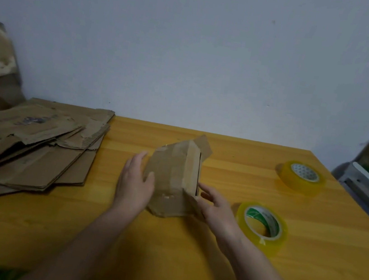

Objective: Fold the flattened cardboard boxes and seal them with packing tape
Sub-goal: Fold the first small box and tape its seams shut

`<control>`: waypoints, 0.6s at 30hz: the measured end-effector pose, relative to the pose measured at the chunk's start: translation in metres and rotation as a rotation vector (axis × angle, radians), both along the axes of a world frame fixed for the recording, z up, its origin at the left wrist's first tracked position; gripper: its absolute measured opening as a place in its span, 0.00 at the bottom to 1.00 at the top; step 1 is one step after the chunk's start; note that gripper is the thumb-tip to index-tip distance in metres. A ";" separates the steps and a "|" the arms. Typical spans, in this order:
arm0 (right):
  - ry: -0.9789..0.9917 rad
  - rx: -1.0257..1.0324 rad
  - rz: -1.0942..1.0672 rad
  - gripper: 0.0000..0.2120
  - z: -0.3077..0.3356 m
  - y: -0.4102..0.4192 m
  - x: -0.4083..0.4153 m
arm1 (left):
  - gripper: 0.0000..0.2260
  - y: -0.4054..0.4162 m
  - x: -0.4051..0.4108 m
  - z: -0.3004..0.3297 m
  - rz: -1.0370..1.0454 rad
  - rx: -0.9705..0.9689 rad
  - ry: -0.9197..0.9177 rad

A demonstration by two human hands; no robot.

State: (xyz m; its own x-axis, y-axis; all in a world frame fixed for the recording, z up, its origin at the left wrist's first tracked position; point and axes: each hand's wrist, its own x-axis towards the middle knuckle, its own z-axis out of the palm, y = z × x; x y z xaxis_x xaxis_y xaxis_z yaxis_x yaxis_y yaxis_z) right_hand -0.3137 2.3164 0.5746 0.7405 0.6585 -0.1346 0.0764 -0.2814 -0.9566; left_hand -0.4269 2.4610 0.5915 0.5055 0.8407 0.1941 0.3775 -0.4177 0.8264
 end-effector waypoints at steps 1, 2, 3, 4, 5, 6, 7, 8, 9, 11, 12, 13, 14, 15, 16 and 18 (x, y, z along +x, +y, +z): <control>0.021 0.007 -0.012 0.22 0.000 0.000 -0.001 | 0.25 -0.004 0.003 0.006 -0.077 0.041 -0.013; 0.049 0.014 -0.023 0.23 0.000 0.001 -0.002 | 0.25 -0.008 0.007 0.011 -0.142 0.086 0.020; 0.076 0.021 -0.028 0.25 0.002 0.002 -0.003 | 0.27 -0.012 0.011 0.014 -0.187 0.129 0.096; 0.094 0.021 -0.027 0.27 0.003 0.003 -0.003 | 0.31 -0.013 0.015 0.018 -0.216 0.158 0.163; 0.099 0.010 -0.023 0.29 0.004 0.004 -0.003 | 0.34 -0.014 0.020 0.023 -0.233 0.160 0.227; 0.109 -0.003 -0.025 0.32 0.003 0.006 -0.001 | 0.36 -0.015 0.023 0.027 -0.253 0.160 0.283; 0.120 -0.019 -0.028 0.34 0.003 0.008 0.000 | 0.37 -0.016 0.026 0.030 -0.279 0.161 0.344; 0.134 -0.021 -0.033 0.35 0.002 0.011 0.001 | 0.38 -0.017 0.028 0.032 -0.306 0.167 0.414; 0.153 -0.013 -0.048 0.34 0.003 0.013 0.002 | 0.39 -0.018 0.030 0.032 -0.329 0.172 0.487; 0.200 0.004 -0.092 0.34 0.002 0.016 0.002 | 0.41 -0.018 0.032 0.030 -0.354 0.182 0.615; 0.198 -0.013 -0.102 0.35 -0.001 0.017 0.002 | 0.42 -0.018 0.032 0.030 -0.361 0.179 0.649; 0.183 -0.054 -0.097 0.35 -0.003 0.018 0.002 | 0.43 -0.017 0.032 0.030 -0.370 0.168 0.664; 0.174 -0.086 -0.089 0.36 -0.006 0.019 0.000 | 0.45 -0.015 0.031 0.032 -0.391 0.150 0.673; 0.186 -0.096 -0.084 0.36 -0.009 0.019 -0.002 | 0.48 -0.012 0.029 0.035 -0.423 0.125 0.690; 0.212 -0.080 -0.080 0.36 -0.010 0.020 -0.004 | 0.50 -0.009 0.027 0.039 -0.461 0.094 0.712; 0.269 -0.023 -0.073 0.34 -0.008 0.020 -0.009 | 0.53 -0.004 0.020 0.046 -0.524 0.025 0.725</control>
State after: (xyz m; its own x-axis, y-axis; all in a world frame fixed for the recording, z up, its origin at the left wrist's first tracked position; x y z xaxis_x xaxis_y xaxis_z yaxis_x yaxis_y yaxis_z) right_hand -0.3223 2.3368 0.5661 0.7215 0.5990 -0.3473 -0.2011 -0.2987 -0.9329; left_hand -0.4066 2.4573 0.6375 0.8291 0.4670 -0.3074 0.5590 -0.6980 0.4475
